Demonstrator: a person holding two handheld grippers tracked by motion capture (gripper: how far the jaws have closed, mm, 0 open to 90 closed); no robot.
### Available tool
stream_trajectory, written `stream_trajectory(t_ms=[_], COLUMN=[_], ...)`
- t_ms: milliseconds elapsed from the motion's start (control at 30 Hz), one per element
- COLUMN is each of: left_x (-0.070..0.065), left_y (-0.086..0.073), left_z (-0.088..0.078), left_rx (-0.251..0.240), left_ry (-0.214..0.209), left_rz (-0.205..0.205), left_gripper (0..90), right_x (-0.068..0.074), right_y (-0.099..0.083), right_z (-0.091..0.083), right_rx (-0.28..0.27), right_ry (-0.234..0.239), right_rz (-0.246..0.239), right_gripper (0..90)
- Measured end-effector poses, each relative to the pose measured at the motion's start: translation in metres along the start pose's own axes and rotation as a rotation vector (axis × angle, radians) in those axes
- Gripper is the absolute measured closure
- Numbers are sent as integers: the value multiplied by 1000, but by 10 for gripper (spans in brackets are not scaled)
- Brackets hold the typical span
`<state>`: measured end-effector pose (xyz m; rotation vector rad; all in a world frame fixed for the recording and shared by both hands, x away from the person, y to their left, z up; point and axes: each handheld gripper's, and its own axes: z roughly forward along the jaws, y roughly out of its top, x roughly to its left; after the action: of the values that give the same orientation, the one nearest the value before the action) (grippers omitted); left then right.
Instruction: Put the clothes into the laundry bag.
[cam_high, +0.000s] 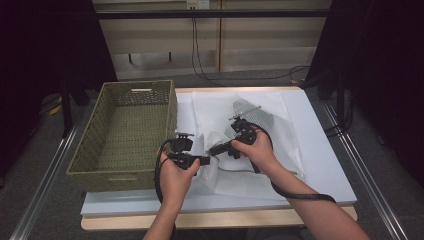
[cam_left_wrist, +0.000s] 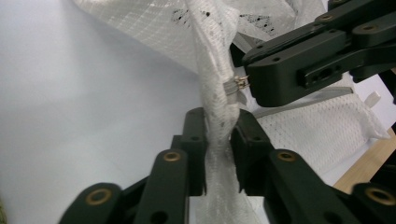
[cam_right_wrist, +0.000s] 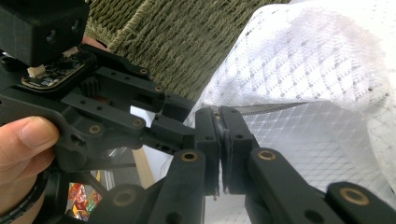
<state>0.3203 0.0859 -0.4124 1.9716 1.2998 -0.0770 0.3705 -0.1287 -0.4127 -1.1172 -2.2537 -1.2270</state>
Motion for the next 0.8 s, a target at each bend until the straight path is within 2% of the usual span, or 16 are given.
stream_trajectory(t_ms=[67, 133, 200, 333, 400, 500, 600, 633, 800], left_x=[0, 2, 4, 2, 1, 2, 1, 0, 0], left_y=[0, 0, 0, 1, 0, -1, -2, -2, -3], left_z=[0, -1, -7, -12, -13, -12, -11, -10, -2], left_rx=[13, 13, -1, -7, -7, -6, 2, 11, 42], left_ry=[18, 21, 0, 16, 14, 3, 7, 19, -3], left_rz=[-8, -23, -43, -46, -50, -65, -58, -41, -30], left_gripper=[850, 881, 890, 896, 897, 897, 897, 895, 864], right_x=[1, 2, 2, 2, 3, 1, 0, 0, 1], right_y=[0, -1, -2, -5, -7, -9, -11, -11, -7], right_z=[2, 4, 4, 2, 2, 2, 3, 3, 3], right_rx=[4, 8, -7, -24, -27, -33, -37, -38, -28], right_ry=[5, -3, -3, 8, 3, 4, 11, 13, 20], right_rz=[4, -3, -16, 3, -10, 0, 15, 14, 23], right_gripper=[874, 874, 875, 876, 876, 876, 876, 876, 875])
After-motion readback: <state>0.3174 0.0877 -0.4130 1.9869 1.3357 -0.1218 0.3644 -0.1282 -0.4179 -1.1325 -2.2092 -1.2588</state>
